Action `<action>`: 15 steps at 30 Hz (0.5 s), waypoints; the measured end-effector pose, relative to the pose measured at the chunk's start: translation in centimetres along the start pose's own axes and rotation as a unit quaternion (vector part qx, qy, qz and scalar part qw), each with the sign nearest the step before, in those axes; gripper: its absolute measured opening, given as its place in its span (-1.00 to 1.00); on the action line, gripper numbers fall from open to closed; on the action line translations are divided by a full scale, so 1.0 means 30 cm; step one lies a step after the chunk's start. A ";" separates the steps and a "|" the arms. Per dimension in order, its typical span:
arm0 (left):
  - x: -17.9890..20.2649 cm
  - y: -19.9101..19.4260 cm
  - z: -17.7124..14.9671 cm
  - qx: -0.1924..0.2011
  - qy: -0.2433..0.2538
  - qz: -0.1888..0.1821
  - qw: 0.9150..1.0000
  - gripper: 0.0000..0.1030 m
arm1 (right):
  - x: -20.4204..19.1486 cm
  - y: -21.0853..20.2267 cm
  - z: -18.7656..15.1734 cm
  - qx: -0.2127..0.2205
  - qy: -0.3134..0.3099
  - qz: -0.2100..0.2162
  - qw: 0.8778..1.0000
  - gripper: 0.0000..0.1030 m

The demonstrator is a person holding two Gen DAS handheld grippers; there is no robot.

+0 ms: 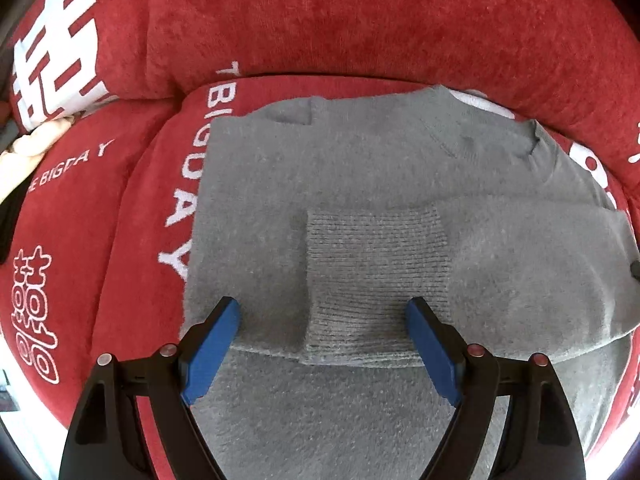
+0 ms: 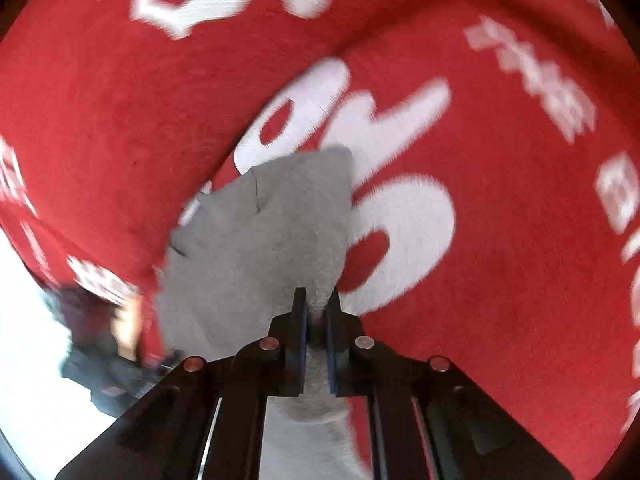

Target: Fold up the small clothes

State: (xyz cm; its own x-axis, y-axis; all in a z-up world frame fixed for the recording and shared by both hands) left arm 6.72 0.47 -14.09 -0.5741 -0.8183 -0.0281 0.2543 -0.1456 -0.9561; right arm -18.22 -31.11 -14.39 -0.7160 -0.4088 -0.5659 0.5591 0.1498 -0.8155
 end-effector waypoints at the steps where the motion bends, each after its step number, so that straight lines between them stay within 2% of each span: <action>1: -0.002 0.007 0.000 -0.002 -0.003 0.002 1.000 0.92 | -0.009 0.011 -0.002 -0.005 -0.031 -0.033 0.999 -0.84; 4: -0.013 0.021 0.006 -0.013 -0.017 -0.004 1.000 0.97 | -0.034 0.048 -0.016 -0.018 -0.085 -0.081 0.993 -0.84; 10: -0.028 0.043 0.017 -0.031 -0.019 -0.013 0.999 0.98 | -0.090 -0.036 -0.047 0.013 -0.087 -0.090 0.992 -0.76; 15: -0.041 0.045 0.055 -0.039 -0.006 -0.004 0.999 0.98 | -0.104 -0.112 -0.122 0.023 -0.027 -0.036 0.999 -0.72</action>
State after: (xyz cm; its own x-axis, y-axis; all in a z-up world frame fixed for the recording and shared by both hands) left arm 9.06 0.36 -14.85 -0.5659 -0.8243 -0.0169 0.1874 -0.1086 -0.9763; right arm -19.40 -27.04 -10.32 -0.7316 -0.4652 -0.4983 0.5267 0.0784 -0.8464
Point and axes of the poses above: each gripper's, at about its wrist camera, not at the fingertips, and y roughly the way its jaws point, x to its right, z to its top, the point moved 6 cm from there along y, roughly the way its jaws point, and after that the axes turned 4 degrees about x, right-handed, at the moved point
